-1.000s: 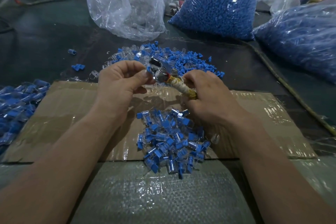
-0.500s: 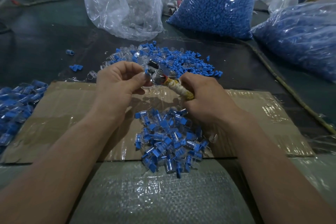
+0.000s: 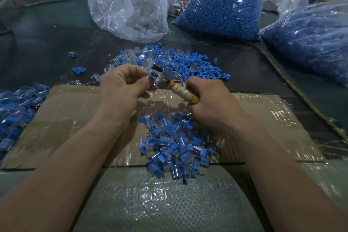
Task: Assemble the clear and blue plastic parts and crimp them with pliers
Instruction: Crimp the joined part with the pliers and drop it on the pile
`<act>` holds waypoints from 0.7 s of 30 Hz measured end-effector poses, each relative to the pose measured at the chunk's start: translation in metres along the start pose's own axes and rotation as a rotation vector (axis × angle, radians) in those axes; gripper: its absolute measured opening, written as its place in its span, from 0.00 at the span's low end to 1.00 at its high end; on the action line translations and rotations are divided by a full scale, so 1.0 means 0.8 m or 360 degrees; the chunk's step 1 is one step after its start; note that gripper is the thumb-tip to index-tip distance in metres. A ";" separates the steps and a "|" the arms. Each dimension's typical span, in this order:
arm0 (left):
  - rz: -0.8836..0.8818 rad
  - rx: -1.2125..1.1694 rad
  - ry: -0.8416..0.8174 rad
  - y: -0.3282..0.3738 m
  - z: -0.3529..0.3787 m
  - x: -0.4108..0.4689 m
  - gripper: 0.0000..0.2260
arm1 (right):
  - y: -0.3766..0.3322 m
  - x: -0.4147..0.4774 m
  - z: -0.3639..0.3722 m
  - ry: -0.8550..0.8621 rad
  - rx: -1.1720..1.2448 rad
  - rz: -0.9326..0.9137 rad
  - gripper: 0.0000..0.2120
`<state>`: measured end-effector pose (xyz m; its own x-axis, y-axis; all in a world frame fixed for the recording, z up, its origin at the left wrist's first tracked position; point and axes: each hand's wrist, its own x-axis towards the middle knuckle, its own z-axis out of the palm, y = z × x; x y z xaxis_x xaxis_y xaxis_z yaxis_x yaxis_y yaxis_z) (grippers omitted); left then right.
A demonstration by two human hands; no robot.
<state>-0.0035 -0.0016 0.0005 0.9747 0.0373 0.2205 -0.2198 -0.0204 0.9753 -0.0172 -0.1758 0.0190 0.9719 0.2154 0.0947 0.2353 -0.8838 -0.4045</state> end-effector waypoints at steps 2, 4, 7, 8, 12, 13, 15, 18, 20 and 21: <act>-0.0009 -0.0010 0.0024 0.000 0.000 0.001 0.08 | 0.000 0.000 0.000 0.0013 -0.0006 -0.0009 0.10; -0.0016 -0.0019 0.0043 0.000 -0.001 0.001 0.08 | 0.001 0.000 0.002 0.0032 -0.0026 -0.0027 0.09; -0.0033 -0.0017 0.0039 0.000 0.001 0.001 0.07 | 0.003 0.001 0.004 0.0066 -0.0064 -0.0060 0.09; -0.0032 -0.0013 0.0033 0.000 0.002 0.001 0.07 | 0.005 0.001 0.004 0.0079 -0.0035 -0.0066 0.09; -0.0083 -0.0085 0.0047 0.004 -0.003 0.005 0.07 | 0.015 0.002 -0.005 0.0242 0.0068 -0.0025 0.15; -0.0101 -0.0115 0.0047 0.006 -0.006 0.006 0.06 | 0.018 0.002 -0.008 0.0283 0.0071 0.0001 0.15; -0.0161 -0.0178 -0.0022 0.010 -0.010 0.006 0.05 | 0.024 0.003 -0.012 0.0325 0.0060 0.0077 0.16; -0.0259 -0.0187 -0.0338 0.014 -0.013 0.002 0.08 | 0.033 0.002 -0.015 0.0250 0.0006 0.0154 0.17; -0.0272 -0.0136 -0.0552 0.016 -0.012 -0.001 0.05 | 0.036 0.003 -0.016 0.0158 -0.0007 0.0176 0.21; -0.0276 -0.0127 -0.0629 0.016 -0.011 -0.003 0.03 | 0.036 0.003 -0.016 0.0111 -0.0013 0.0189 0.23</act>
<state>-0.0088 0.0067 0.0129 0.9349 -0.3519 0.0469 -0.0387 0.0303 0.9988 -0.0079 -0.2064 0.0192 0.9907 0.0800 0.1100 0.1185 -0.9046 -0.4095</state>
